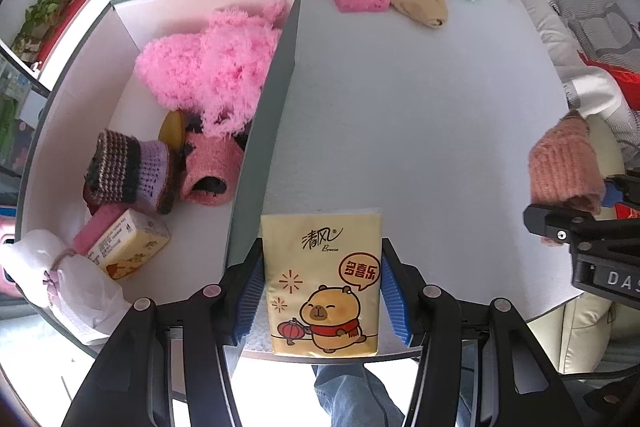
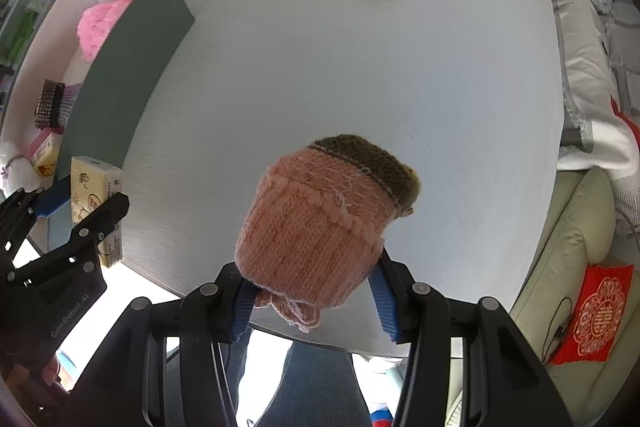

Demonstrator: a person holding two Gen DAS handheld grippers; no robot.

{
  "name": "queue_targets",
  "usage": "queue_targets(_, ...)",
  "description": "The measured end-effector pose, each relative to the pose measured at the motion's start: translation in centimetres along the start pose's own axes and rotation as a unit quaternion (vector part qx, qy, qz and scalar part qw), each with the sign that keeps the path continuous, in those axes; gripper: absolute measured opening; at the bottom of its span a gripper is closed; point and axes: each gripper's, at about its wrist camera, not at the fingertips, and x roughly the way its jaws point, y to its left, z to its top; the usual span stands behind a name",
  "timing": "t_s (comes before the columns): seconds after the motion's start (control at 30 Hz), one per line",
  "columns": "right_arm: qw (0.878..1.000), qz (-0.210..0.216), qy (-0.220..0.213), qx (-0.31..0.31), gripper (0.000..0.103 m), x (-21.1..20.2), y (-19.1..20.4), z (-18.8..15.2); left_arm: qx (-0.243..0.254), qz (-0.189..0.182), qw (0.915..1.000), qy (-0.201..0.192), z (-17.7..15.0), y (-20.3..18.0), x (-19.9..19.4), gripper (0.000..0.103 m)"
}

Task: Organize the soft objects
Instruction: 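Lift the tissue pack and pink hat and carry them toward the box with both tools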

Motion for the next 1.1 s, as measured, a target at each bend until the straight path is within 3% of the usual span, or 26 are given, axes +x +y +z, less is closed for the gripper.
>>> queue_targets(0.63,0.999,0.026,-0.047,0.005,0.054,-3.8,-0.6,-2.1,-0.056,-0.019,0.9962,-0.064,2.1,4.0,-7.1,0.054)
queue_targets(0.97,0.998,0.034,-0.055,-0.026,0.054,-5.1,1.2,-3.1,-0.109,0.013,0.9906,-0.082,2.5,6.6,-8.4,0.054)
queue_targets(1.1,0.997,0.039,-0.059,-0.044,0.054,-6.8,2.8,-2.0,-0.132,0.023,0.9872,-0.086,2.3,8.1,-8.9,0.054)
